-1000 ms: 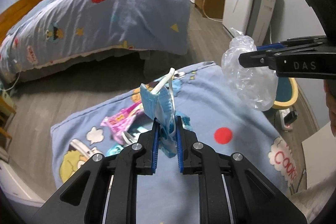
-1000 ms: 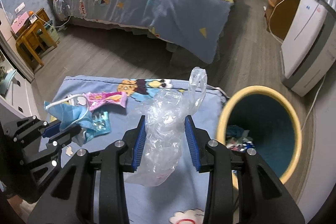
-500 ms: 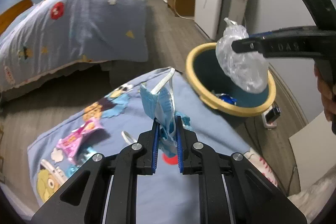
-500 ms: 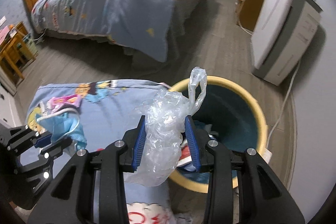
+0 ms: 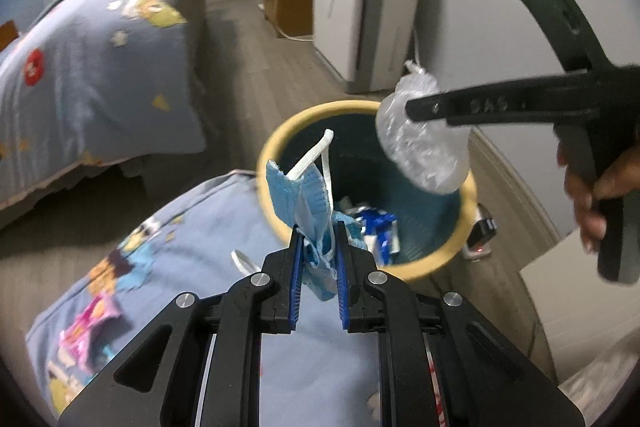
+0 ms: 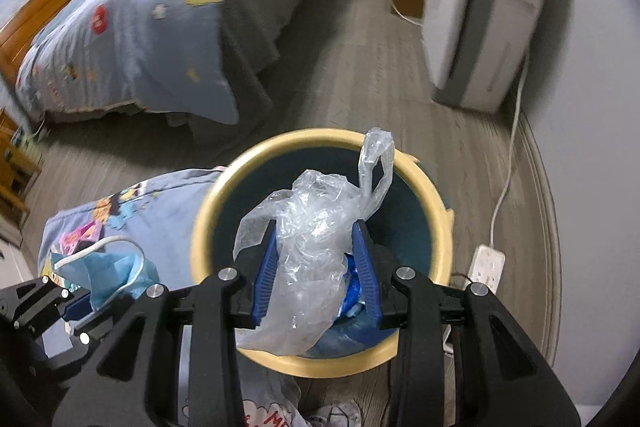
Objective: Collect trash
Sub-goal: 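Open both tools over the bin to drop the bag and mask, then return both tools to the cushion and grasp the teal blister pack with the left tool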
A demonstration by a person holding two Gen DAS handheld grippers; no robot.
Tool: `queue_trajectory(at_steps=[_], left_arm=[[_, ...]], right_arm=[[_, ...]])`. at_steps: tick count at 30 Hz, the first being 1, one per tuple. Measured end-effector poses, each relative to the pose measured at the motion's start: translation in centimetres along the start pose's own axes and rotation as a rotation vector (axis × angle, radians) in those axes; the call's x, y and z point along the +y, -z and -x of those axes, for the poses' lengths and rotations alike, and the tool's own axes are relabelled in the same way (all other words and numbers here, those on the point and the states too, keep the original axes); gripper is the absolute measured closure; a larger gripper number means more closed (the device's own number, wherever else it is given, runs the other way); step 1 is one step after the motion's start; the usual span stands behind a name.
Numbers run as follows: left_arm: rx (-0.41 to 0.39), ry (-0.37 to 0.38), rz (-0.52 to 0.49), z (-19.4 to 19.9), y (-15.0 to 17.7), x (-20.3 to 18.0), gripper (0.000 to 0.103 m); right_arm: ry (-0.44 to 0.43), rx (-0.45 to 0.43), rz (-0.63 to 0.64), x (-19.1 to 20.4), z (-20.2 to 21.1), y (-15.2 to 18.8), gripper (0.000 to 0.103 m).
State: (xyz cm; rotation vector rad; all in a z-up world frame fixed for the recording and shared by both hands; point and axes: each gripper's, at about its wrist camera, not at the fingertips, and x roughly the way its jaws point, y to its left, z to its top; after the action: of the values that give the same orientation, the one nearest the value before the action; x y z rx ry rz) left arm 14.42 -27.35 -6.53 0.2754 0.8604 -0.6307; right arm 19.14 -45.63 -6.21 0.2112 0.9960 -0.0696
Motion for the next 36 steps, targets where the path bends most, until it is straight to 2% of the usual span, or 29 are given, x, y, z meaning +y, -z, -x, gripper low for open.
queue_trajectory(at_steps=[8, 11, 12, 13, 14, 15, 17, 19, 24, 29, 36], left_arm=[[0.059, -0.011, -0.084, -5.6, -1.9, -2.6, 0.085], [0.063, -0.02, -0.086, -6.7, -2.0, -2.7, 0.075], [0.061, -0.02, -0.081, -6.8, -2.0, -2.6, 0.067], [0.055, -0.025, -0.078, -6.8, -1.9, -2.5, 0.055], [0.04, -0.028, -0.074, -6.6, -1.9, -2.4, 0.049], [0.03, -0.026, -0.073, -6.5, -1.8, -2.3, 0.043], [0.018, -0.033, -0.068, -6.1, -1.6, -2.0, 0.036], [0.015, -0.032, -0.047, -5.9, -1.3, -1.5, 0.026], [-0.001, -0.043, 0.01, -4.1, 0.0, 0.3, 0.014], [-0.009, -0.107, 0.045, -1.0, 1.8, 3.0, 0.009], [-0.015, -0.222, 0.163, 4.3, 5.7, 9.3, 0.007]], right_arm=[[0.002, 0.035, -0.076, -2.3, -1.8, 0.7, 0.067], [0.006, 0.038, -0.088, -2.7, -2.2, 0.7, 0.065], [0.006, 0.034, -0.092, -2.9, -2.2, 0.7, 0.064], [0.008, 0.029, -0.098, -3.0, -2.2, 0.6, 0.059], [0.011, 0.024, -0.103, -3.1, -2.2, 0.5, 0.05], [0.013, 0.016, -0.111, -3.2, -2.2, 0.5, 0.046], [0.009, 0.01, -0.12, -3.3, -2.1, 0.5, 0.045], [0.008, 0.004, -0.127, -3.4, -2.0, 0.4, 0.038], [0.004, -0.013, -0.118, -2.5, -1.4, 0.2, 0.018], [-0.011, -0.021, -0.065, 0.2, -0.7, 0.0, 0.006], [-0.055, -0.045, 0.075, 7.4, 0.7, -0.3, 0.006]])
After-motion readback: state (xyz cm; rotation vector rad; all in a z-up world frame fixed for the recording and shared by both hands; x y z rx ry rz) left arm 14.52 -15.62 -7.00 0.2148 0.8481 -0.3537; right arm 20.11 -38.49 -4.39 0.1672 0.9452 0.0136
